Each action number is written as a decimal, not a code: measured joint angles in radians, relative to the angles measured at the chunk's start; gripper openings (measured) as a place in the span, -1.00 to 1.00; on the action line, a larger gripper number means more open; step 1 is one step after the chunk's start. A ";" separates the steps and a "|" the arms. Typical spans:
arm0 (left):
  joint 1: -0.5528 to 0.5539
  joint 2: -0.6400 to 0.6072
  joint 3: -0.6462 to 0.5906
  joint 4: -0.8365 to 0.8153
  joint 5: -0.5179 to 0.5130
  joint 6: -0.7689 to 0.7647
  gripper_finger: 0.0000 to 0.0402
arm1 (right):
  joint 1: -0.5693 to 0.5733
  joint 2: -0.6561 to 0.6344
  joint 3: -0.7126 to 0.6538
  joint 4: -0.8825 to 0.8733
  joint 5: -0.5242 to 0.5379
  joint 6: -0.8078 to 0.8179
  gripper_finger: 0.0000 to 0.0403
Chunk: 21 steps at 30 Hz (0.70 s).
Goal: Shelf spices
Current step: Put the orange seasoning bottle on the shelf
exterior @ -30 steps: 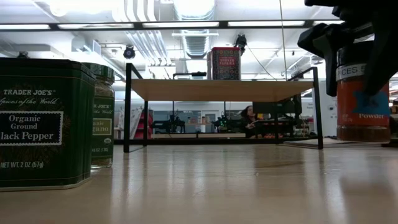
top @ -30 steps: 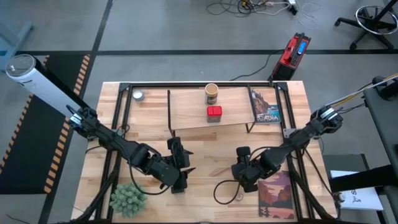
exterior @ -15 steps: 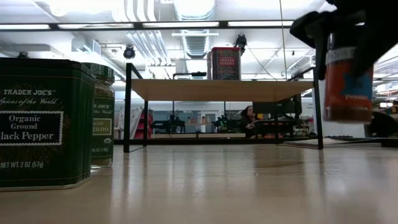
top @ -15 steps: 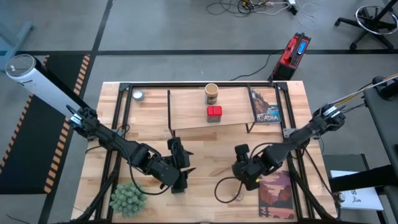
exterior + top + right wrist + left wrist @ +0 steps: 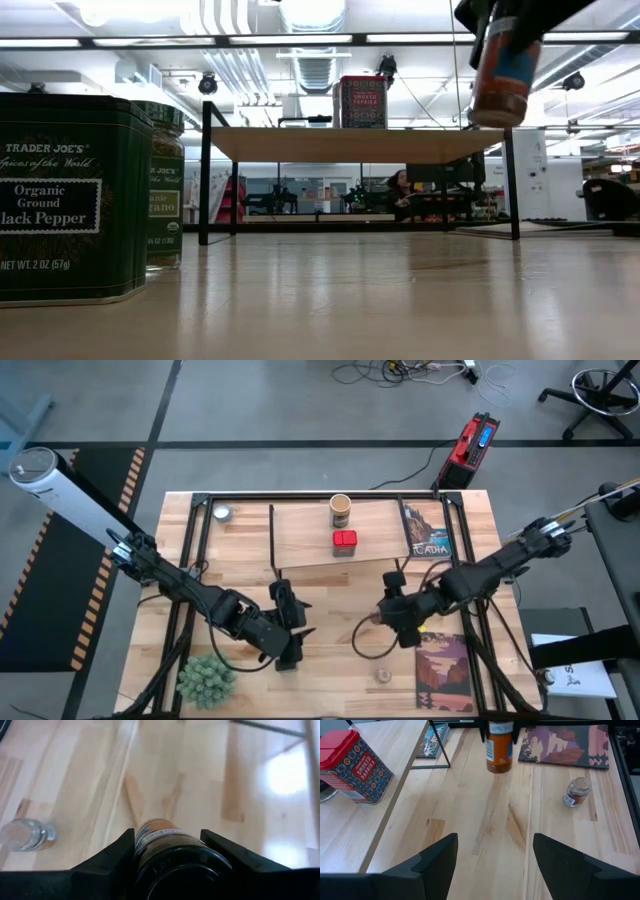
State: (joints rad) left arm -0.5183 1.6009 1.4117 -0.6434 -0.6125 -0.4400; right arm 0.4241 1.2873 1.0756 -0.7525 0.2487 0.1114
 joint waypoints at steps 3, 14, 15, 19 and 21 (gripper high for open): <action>0.010 0.000 0.000 0.000 -0.003 0.001 0.23 | -0.022 -0.030 0.000 -0.005 0.014 -0.032 -0.07; 0.026 -0.006 0.049 -0.008 -0.005 0.013 0.22 | -0.093 -0.069 0.000 -0.020 0.013 -0.113 -0.07; 0.028 -0.006 0.058 -0.014 -0.005 0.019 0.22 | -0.100 -0.070 0.000 -0.021 0.014 -0.123 -0.08; 0.033 -0.006 0.103 -0.039 -0.006 0.037 0.24 | -0.124 -0.070 0.000 -0.020 0.014 -0.130 -0.08; 0.037 -0.006 0.128 -0.057 -0.006 0.039 0.24 | -0.134 -0.072 0.000 -0.021 0.006 -0.125 -0.07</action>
State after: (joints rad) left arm -0.4817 1.5948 1.5398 -0.7005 -0.6189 -0.4011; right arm 0.2900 1.2154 1.0756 -0.7731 0.2545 -0.0138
